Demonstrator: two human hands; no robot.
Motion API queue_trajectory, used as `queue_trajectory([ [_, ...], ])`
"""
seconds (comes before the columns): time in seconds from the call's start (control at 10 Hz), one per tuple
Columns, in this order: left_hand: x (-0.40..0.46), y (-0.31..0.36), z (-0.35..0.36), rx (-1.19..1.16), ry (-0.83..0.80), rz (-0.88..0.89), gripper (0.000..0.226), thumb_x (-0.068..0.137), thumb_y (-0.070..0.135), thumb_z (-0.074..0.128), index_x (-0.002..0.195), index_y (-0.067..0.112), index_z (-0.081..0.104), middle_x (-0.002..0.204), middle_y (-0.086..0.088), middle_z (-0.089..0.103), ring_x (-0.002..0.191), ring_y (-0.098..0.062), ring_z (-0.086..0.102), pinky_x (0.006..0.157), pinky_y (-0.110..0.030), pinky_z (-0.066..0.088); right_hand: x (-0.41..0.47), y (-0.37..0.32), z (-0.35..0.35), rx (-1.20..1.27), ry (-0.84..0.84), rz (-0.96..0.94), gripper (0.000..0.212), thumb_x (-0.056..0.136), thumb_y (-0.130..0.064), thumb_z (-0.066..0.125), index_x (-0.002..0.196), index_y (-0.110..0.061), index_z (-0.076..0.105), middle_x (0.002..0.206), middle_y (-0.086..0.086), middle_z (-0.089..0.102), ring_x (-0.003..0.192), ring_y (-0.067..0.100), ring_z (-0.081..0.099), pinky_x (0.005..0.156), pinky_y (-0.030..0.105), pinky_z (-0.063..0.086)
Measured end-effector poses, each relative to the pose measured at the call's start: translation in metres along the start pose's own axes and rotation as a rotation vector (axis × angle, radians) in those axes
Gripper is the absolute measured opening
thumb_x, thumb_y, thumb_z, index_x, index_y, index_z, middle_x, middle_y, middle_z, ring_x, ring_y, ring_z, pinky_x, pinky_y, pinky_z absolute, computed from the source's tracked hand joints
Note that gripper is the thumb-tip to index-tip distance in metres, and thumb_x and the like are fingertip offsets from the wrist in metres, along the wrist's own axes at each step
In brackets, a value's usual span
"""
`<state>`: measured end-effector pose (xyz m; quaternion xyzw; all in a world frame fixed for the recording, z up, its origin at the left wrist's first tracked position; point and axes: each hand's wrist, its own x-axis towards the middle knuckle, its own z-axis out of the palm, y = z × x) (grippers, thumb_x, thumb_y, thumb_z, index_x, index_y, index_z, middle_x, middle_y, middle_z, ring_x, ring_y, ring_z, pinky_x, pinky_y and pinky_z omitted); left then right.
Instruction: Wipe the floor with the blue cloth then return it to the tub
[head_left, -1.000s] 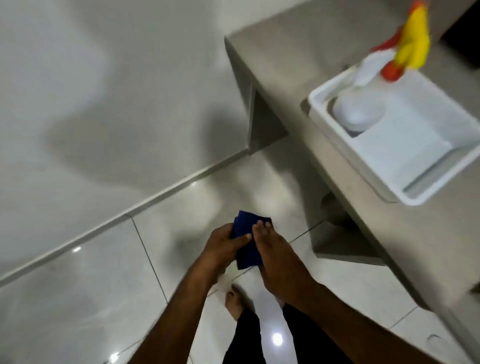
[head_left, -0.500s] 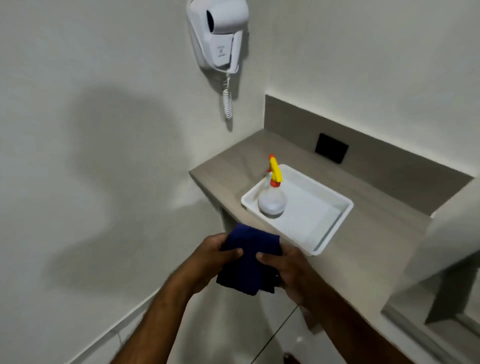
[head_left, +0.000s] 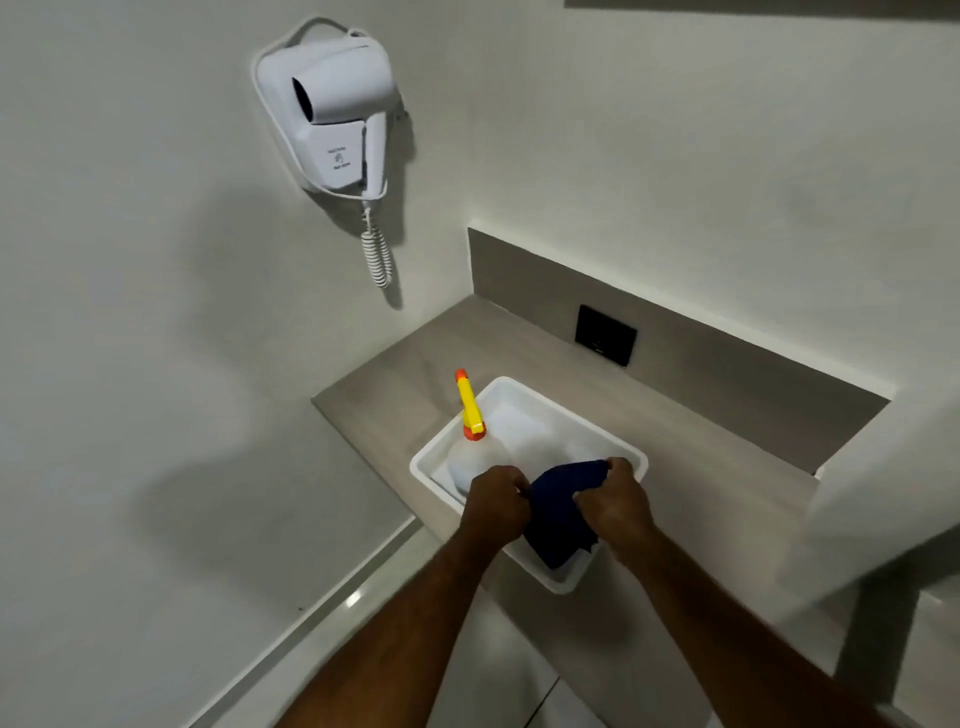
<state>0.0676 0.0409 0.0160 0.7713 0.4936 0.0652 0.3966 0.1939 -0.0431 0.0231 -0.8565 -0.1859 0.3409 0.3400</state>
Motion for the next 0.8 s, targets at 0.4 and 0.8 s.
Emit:
queue_trajectory([
  [0.4,0.002,-0.032,0.014,0.461,-0.020,0.179,0.024,0.097,0.025,0.054,0.113,0.016,0.069,0.113,-0.007,0.071,0.106,-0.024,0.067,0.095,-0.035,0.056,0.022,0.009,0.035,-0.964,0.065,-0.364,0.042,0.077,-0.045,0.070,0.104,-0.019,0.053,0.106,0.006,0.068,0.106,0.028,0.057,0.096,0.043,0.039],
  [0.8,-0.045,-0.018,-0.235,0.959,0.670,0.598,0.026,0.083,0.031,0.054,0.065,0.012,0.060,0.058,-0.011,0.063,0.050,-0.034,0.060,0.047,-0.032,0.049,-0.023,-0.177,-0.014,-0.833,0.301,-0.735,0.036,0.085,-0.044,0.054,0.106,-0.016,0.062,0.114,0.009,0.068,0.107,0.030,0.061,0.092,0.038,0.045],
])
